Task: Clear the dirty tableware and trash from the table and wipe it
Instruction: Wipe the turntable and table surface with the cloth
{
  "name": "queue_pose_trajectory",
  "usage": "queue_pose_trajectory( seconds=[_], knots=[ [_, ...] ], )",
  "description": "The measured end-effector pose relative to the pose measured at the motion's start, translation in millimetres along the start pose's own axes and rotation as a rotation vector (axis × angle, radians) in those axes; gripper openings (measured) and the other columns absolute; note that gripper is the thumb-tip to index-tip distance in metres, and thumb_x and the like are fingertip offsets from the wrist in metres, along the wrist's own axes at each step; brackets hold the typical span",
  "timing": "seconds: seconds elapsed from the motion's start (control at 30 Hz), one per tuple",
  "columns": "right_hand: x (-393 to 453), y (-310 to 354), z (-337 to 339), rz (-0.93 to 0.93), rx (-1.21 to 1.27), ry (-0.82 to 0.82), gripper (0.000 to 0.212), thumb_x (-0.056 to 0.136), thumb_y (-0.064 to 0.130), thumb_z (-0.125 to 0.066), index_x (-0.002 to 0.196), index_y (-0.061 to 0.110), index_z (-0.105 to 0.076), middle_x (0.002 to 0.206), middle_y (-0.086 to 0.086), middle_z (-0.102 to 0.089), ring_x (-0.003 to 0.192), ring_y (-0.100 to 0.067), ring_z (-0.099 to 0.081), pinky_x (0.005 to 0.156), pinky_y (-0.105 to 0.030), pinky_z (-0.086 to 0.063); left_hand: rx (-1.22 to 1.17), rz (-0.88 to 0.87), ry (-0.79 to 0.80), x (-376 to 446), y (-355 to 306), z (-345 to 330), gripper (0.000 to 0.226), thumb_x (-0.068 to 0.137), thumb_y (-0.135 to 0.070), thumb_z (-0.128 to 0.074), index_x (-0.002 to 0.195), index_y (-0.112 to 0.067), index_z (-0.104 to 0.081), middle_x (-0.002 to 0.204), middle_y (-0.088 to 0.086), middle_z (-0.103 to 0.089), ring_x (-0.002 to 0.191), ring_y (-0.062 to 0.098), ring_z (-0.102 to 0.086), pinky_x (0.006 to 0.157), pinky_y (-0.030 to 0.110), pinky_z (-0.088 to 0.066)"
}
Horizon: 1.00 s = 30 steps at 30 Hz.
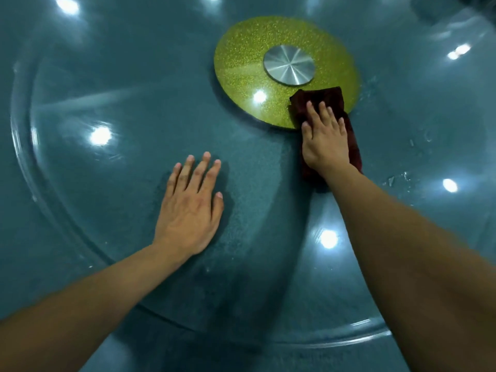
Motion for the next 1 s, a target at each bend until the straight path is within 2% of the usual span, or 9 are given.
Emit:
queue_pose_trajectory(
  seconds=[0.13,0.23,0.33,0.43,0.53,0.7,0.83,0.93,1.0],
  knots=[
    [-39.5,25.8,-3.7,0.051,0.034,-0.051,0.054,0.107,0.038,-0.026,0.159,0.026,-0.023,0.167,-0.005,-0.017,0.154,-0.02,-0.012,0.125,-0.042,-0.003,-0.021,0.007,0.002,0.0,0.2,-1.6,0.06,0.103,-0.035,-0.024,0.159,-0.013,-0.027,0.167,0.007,-0.023,0.155,0.028,-0.016,0.126,0.048,-0.014],
    [-115.9,82.1,-17.4,0.292,0.045,-0.021,0.055,0.104,0.037,-0.029,0.158,0.024,-0.029,0.165,-0.007,-0.024,0.153,-0.023,-0.019,0.125,-0.044,-0.01,-0.096,0.048,-0.043,-0.2,4.9,-0.6,0.061,0.102,-0.031,-0.03,0.158,-0.008,-0.025,0.168,0.009,-0.019,0.155,0.025,-0.016,0.127,0.045,-0.013],
    [-177.6,120.2,-32.3,0.475,0.036,0.076,0.054,0.107,0.037,-0.029,0.16,0.028,-0.021,0.167,-0.001,-0.017,0.155,-0.015,-0.008,0.126,-0.042,-0.007,-0.164,0.105,-0.094,-0.3,11.5,2.2,0.063,0.1,-0.026,-0.035,0.158,-0.005,-0.022,0.168,0.011,-0.017,0.156,0.023,-0.013,0.127,0.042,-0.012],
    [-144.3,124.0,-33.6,0.559,0.021,0.076,0.054,0.106,0.038,-0.027,0.159,0.03,-0.022,0.167,0.001,-0.02,0.154,-0.014,-0.012,0.126,-0.041,-0.008,-0.177,0.128,-0.124,0.3,16.7,5.0,0.065,0.099,-0.022,-0.038,0.159,-0.002,-0.02,0.167,0.012,-0.017,0.155,0.024,-0.014,0.127,0.042,-0.012],
    [-58.5,116.4,-30.4,0.484,0.005,0.055,0.055,0.104,0.042,-0.024,0.158,0.031,-0.026,0.166,0.0,-0.023,0.153,-0.016,-0.017,0.125,-0.039,-0.006,-0.111,0.118,-0.087,0.8,20.3,4.2,0.063,0.101,-0.026,-0.033,0.158,-0.004,-0.022,0.168,0.012,-0.017,0.155,0.026,-0.016,0.127,0.044,-0.013],
    [46.7,47.7,-7.8,0.186,0.001,0.031,0.054,0.108,0.039,-0.025,0.16,0.03,-0.016,0.168,-0.002,-0.01,0.155,-0.018,-0.007,0.125,-0.039,0.001,-0.044,0.063,-0.035,5.8,26.6,3.5,0.059,0.101,-0.032,-0.026,0.158,-0.013,-0.03,0.166,0.01,-0.023,0.154,0.028,-0.019,0.127,0.046,-0.014],
    [45.2,-13.1,7.5,-0.013,0.007,-0.025,0.054,0.108,0.038,-0.027,0.16,0.028,-0.017,0.168,-0.004,-0.011,0.155,-0.02,-0.007,0.125,-0.041,-0.001,-0.036,0.055,-0.029,9.7,33.7,2.6,0.06,0.101,-0.032,-0.027,0.158,-0.013,-0.029,0.166,0.011,-0.023,0.154,0.029,-0.019,0.127,0.047,-0.014],
    [17.1,2.6,3.4,-0.019,0.03,-0.052,0.055,0.107,0.038,-0.026,0.16,0.027,-0.018,0.168,-0.005,-0.013,0.155,-0.02,-0.008,0.125,-0.042,-0.001,-0.046,0.04,-0.028,13.8,42.8,5.2,0.06,0.101,-0.032,-0.027,0.158,-0.013,-0.029,0.166,0.011,-0.023,0.154,0.029,-0.018,0.127,0.045,-0.011],
    [-17.6,32.8,-3.9,0.05,0.036,-0.065,0.055,0.106,0.039,-0.026,0.159,0.026,-0.022,0.167,-0.006,-0.018,0.154,-0.021,-0.013,0.126,-0.042,-0.004,-0.06,0.024,-0.028,18.5,52.2,6.5,0.059,0.101,-0.032,-0.029,0.157,-0.014,-0.03,0.166,0.011,-0.025,0.154,0.029,-0.018,0.127,0.044,-0.01]
  ],
)
Point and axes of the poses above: each hand's wrist, its own x-axis towards the middle knuckle, its own z-axis out of the back of the hand, y = z × x, the point moved 5 cm from there along x, towards the middle knuckle
